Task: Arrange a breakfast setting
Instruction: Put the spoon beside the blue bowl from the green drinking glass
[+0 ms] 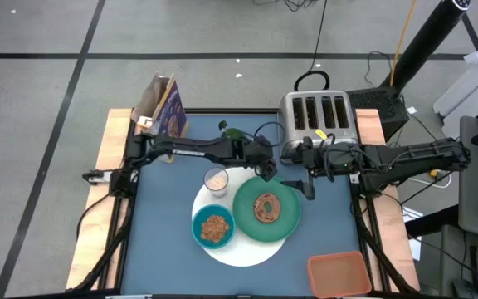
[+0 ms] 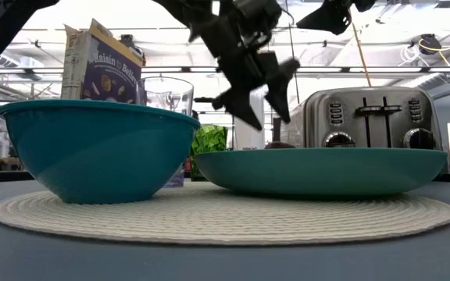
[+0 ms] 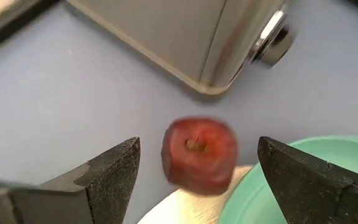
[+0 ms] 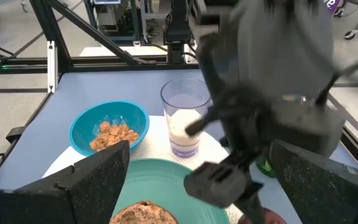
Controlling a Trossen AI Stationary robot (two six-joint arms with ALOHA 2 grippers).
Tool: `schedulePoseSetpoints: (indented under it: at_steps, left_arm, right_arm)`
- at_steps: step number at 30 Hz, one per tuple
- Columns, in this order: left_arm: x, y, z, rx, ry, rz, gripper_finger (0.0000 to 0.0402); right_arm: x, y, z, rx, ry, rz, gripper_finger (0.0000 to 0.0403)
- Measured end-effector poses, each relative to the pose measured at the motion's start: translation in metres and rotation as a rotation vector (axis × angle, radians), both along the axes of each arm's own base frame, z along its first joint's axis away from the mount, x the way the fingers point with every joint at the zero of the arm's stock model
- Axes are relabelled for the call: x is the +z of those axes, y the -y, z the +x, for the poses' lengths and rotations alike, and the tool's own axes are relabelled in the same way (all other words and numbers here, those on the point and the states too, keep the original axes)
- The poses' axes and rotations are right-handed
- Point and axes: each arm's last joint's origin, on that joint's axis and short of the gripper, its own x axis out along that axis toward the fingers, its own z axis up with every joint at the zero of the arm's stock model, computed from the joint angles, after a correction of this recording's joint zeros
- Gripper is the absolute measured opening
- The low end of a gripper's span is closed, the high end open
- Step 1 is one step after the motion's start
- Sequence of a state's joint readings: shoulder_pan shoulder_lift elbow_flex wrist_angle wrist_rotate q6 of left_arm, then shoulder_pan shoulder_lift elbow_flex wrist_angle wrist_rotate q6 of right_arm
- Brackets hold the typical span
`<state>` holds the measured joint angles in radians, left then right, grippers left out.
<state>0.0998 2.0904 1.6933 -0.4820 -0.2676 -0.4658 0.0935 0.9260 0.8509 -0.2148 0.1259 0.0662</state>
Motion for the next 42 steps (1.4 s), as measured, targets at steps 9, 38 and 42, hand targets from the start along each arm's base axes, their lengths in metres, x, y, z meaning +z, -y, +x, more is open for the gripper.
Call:
schedulePoseSetpoints:
  at_steps: [9,38,42]
  left_arm:
    - [0.064,-0.001,-0.025,-0.056,0.093,0.069,0.0328]
    - [0.034,-0.072,-0.133,0.331,-0.017,-0.203,0.0328]
    - [0.016,-0.080,-0.133,0.347,0.071,-0.201,0.0328]
  right_arm:
    - [0.000,0.000,0.000,-0.001,0.000,0.000,0.0380]
    - [0.000,0.000,0.000,-0.002,0.001,-0.001,0.0380]
    - [0.000,0.000,0.000,-0.002,0.000,-0.001,0.0380]
